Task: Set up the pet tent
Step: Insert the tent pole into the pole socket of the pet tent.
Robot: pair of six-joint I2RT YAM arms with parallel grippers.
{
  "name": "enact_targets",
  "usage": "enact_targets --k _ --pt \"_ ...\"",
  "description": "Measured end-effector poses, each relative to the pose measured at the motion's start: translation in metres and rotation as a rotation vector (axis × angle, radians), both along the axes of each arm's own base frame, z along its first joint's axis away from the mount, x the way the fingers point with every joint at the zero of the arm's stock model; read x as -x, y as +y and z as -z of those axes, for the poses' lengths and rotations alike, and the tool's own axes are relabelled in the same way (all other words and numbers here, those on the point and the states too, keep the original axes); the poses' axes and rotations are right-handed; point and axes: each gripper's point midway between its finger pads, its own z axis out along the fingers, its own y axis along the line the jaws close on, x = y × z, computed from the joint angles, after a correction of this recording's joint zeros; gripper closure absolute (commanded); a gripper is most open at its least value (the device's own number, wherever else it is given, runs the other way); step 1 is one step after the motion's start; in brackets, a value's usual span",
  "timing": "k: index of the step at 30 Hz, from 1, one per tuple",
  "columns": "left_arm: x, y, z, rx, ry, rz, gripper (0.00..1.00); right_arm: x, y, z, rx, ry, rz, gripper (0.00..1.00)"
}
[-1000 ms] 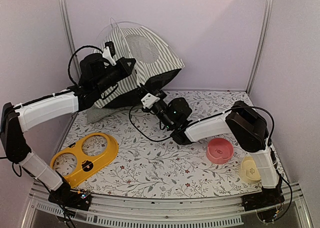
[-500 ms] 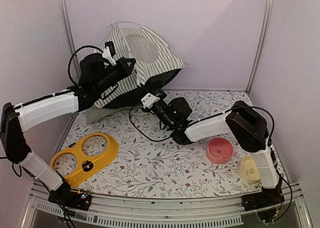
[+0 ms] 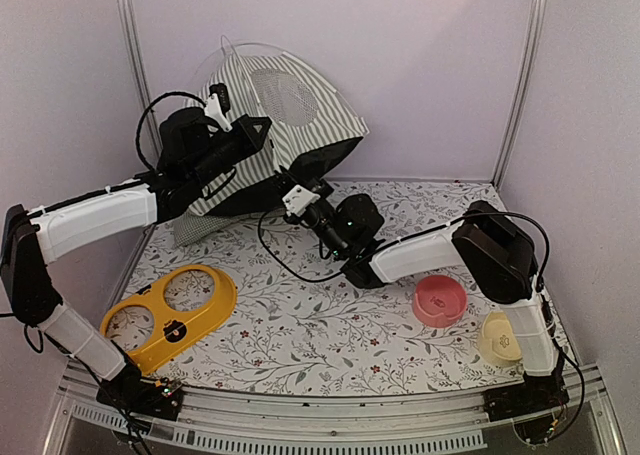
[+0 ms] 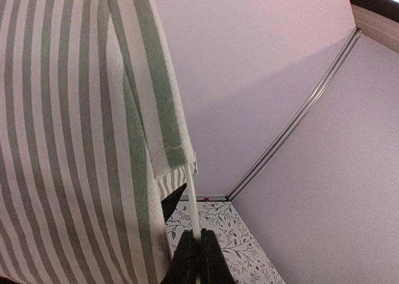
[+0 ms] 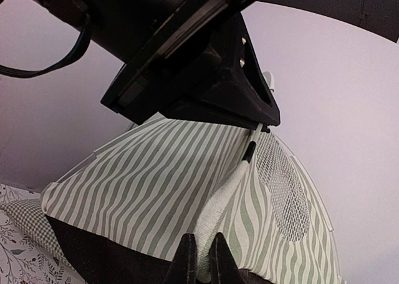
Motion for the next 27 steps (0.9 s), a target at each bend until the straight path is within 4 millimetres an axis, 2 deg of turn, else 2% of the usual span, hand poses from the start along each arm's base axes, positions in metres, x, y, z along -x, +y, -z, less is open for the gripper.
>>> enact_targets --k 27 --pt "-0.0022 0.0052 0.0098 0.001 -0.001 -0.011 1.0 -0.0032 0.0017 0.0041 0.02 0.038 -0.008 1.0"
